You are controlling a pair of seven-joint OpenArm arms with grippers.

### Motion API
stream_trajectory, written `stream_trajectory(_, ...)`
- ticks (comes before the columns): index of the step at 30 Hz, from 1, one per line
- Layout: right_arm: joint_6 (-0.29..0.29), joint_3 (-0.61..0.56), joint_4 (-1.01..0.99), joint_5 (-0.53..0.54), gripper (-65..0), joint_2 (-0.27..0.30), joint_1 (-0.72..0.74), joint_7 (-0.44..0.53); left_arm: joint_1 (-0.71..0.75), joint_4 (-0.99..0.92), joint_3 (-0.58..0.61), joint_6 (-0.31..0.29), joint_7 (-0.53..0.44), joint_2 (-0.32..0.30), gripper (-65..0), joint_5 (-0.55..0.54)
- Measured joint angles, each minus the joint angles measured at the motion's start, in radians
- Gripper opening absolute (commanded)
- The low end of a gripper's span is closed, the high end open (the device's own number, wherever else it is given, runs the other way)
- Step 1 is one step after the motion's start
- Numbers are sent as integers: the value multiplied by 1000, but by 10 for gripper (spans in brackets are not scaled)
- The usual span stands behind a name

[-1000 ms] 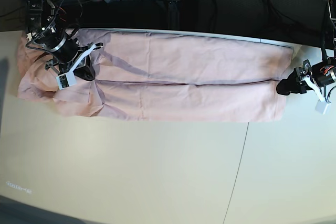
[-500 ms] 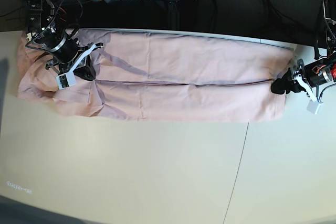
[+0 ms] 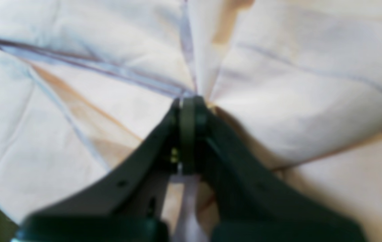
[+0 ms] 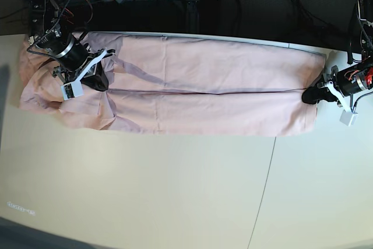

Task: Fold the T-shirt properly
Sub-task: 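Move the left gripper back to the strip end and grasp it, then lift the strip end with the left gripper and fold it toward the right gripper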

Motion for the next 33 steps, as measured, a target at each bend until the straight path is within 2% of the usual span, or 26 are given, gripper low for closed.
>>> stream_trajectory(10,0,0,122,61,-650,0,0,-8,-3,-3,2,0,-26,-55,-650,43)
stream_trajectory(16,0,0,204,61,-650,0,0,-31,-40,-3,3,-1,-23,-63,-650,130)
stream_trajectory(24,0,52,211,61,-650,0,-3,-33,-100,-5,2,0,-42,-165,-650,130)
stream_trajectory(29,0,96,211,61,-650,0,-3,-33,-91,5,2,-1,25,-169,-650,125)
stream_trajectory(33,0,119,211,60,-650,0,-5,-35,-68,110,2,-1,56,-171,-650,89)
